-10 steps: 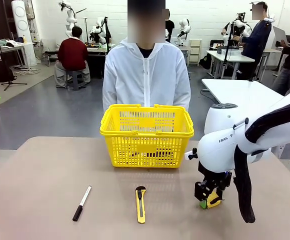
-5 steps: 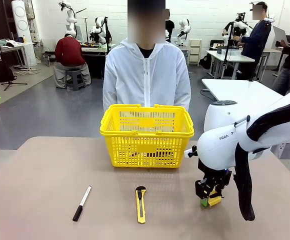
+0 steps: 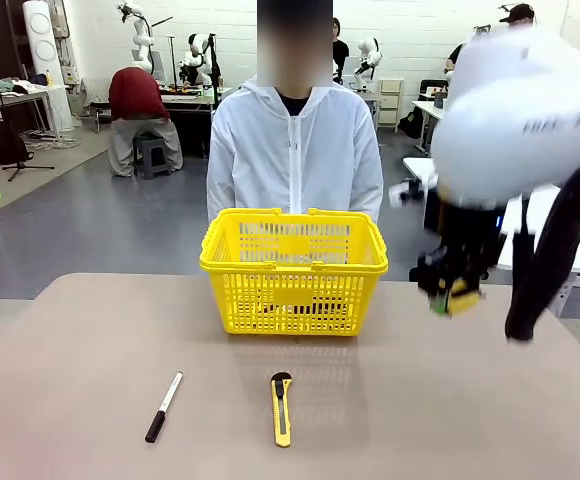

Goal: Place the items the person wants into the basket.
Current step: Pick up the item the person points to and place it in the Market Basket.

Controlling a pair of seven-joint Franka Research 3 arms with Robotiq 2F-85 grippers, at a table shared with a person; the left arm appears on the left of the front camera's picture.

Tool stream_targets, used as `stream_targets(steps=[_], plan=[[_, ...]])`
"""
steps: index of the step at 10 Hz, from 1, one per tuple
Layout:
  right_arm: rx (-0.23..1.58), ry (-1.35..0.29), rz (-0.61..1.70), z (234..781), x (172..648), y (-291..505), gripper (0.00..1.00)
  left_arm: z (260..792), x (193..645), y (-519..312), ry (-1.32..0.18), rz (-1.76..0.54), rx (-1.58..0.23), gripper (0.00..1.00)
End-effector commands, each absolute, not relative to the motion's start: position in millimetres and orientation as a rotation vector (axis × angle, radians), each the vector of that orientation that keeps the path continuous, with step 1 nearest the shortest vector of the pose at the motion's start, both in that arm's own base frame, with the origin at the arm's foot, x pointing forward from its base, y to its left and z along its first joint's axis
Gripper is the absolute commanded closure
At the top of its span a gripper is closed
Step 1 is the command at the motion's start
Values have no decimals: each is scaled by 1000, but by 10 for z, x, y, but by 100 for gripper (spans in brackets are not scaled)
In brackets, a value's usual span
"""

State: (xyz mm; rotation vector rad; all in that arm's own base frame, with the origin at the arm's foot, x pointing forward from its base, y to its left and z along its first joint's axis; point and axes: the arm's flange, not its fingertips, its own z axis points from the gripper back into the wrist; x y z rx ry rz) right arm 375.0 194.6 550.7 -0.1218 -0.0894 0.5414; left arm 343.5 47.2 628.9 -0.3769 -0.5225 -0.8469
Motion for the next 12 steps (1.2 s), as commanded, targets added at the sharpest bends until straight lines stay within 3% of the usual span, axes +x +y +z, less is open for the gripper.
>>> stream_targets(steps=[1, 3, 5, 9, 12], plan=[[-146, -148, 677, 5897, 4262, 2219, 100, 6283, 3433, 489, -534, -867, -396, 0], [-125, -254, 885, 6226, 4768, 2597, 100, 6283, 3433, 489, -534, -867, -396, 0], [-111, -274, 987, 6181, 5330, 2987, 100, 6283, 3433, 489, -534, -867, -396, 0], [34, -194, 1080, 5538, 6168, 3562, 100, 6283, 3433, 489, -534, -867, -396, 0], [29, -71, 1093, 4865, 6395, 3760, 100, 6283, 3433, 489, -534, -867, -396, 0]])
